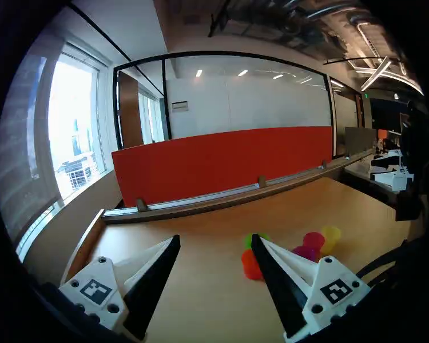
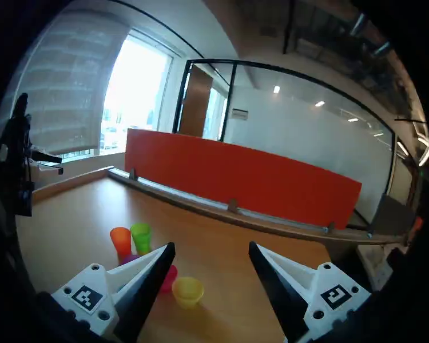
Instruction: Pour water
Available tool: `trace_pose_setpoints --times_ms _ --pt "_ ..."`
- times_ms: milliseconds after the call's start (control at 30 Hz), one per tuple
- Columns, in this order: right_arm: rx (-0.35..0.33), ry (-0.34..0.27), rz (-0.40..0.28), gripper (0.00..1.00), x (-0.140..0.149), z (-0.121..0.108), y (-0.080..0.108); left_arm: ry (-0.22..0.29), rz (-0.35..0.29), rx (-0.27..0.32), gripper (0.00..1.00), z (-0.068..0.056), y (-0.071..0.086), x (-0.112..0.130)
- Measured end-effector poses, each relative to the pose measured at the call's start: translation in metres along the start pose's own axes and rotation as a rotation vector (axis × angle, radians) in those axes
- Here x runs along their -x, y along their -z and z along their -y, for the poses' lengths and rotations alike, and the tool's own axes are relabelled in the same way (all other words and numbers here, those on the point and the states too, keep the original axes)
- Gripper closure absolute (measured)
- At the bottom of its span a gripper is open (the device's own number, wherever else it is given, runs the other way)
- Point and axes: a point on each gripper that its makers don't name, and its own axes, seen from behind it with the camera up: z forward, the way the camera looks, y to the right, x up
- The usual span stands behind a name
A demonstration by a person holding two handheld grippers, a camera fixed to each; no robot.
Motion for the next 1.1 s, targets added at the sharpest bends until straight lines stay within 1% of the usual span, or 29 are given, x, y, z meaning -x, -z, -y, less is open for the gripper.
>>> trace_pose_setpoints --times_ms 167,367,467,667,867,1100 --pt "-0.036 0.009 0.024 0.00 0.003 0.006 -0.003 0.005 0.021 0.026 0.08 -0.006 0.000 0.008" --pt "-0.075 0.023 0.049 0.00 0.009 0.013 -0.008 -0.012 0.058 0.051 0.08 -0.010 0.000 0.020" --pt "-0.107 0.039 0.063 0.00 0.012 0.020 -0.009 -0.017 0.071 0.061 0.08 -0.012 0.000 0.026" --pt "-0.145 0.063 0.083 0.00 0.016 0.027 -0.012 -0.003 0.085 0.071 0.08 -0.015 -0.001 0.033" --pt "-0.176 0.078 0.094 0.00 0.018 0.036 -0.016 -0.001 0.092 0.071 0.08 -0.016 -0.001 0.037" --pt "-0.200 0.093 0.107 0.00 0.021 0.041 -0.020 -0.004 0.107 0.092 0.08 -0.025 0.000 0.045"
